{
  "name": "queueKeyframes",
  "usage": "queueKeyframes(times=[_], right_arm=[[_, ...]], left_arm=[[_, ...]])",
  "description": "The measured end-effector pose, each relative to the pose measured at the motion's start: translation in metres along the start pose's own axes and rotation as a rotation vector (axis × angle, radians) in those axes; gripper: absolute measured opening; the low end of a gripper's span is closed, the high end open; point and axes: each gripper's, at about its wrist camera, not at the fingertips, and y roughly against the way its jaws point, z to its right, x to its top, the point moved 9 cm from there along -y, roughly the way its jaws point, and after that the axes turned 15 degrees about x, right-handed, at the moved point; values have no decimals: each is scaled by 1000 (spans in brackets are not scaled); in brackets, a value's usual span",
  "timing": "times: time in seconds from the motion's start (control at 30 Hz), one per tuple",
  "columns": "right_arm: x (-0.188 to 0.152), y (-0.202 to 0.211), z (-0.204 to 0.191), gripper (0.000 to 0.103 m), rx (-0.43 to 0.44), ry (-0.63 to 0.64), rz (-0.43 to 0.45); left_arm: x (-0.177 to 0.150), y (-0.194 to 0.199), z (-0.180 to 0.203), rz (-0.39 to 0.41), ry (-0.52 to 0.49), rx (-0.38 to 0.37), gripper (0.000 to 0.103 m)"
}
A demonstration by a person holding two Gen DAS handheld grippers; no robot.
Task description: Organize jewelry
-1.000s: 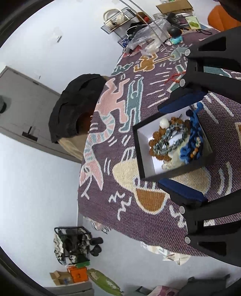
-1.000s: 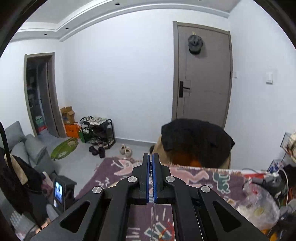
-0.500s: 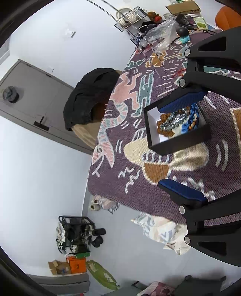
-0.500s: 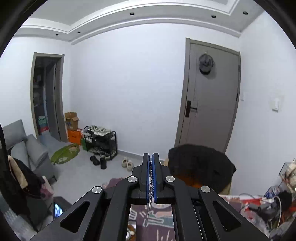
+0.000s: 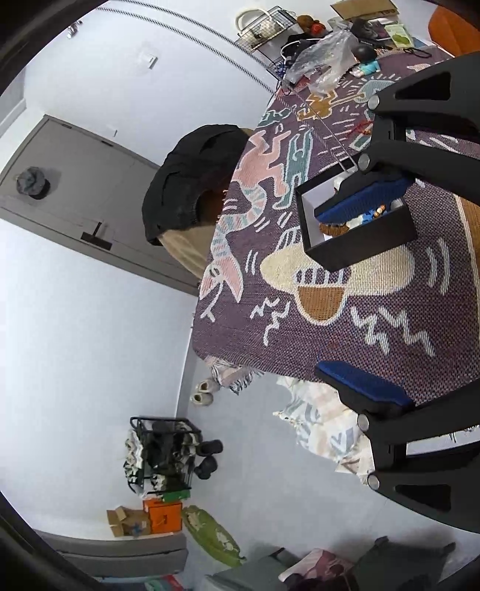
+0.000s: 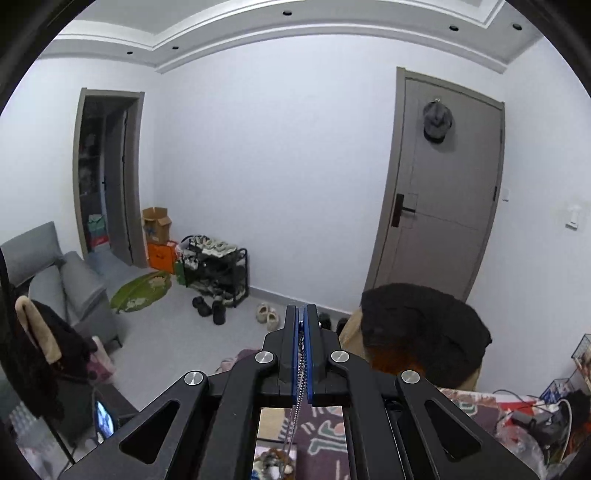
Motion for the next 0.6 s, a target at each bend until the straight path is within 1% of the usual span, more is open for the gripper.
queueKeyframes(times=[0.07,0.13,0.27,0.4,0.5,0.6], right_arm=[[-8,-11,-1,3,9,-9,-20],[-22,-24,-2,3,19,-20,-49],[-55,-53,-1,3,32,-42,-119],[-92,-75,2,3,51,-72,-183],[-117,-89,4,3,63,-94,-231],[-138,-101,6,3,65,-113,-275]], left_arm=[[1,3,-3,14,-1,2,87],[2,5,-5,23,-1,2,88],[4,9,-10,31,8,-1,89],[5,8,-14,34,5,14,89],[6,8,-19,44,25,29,89],[7,7,-24,40,53,28,89]])
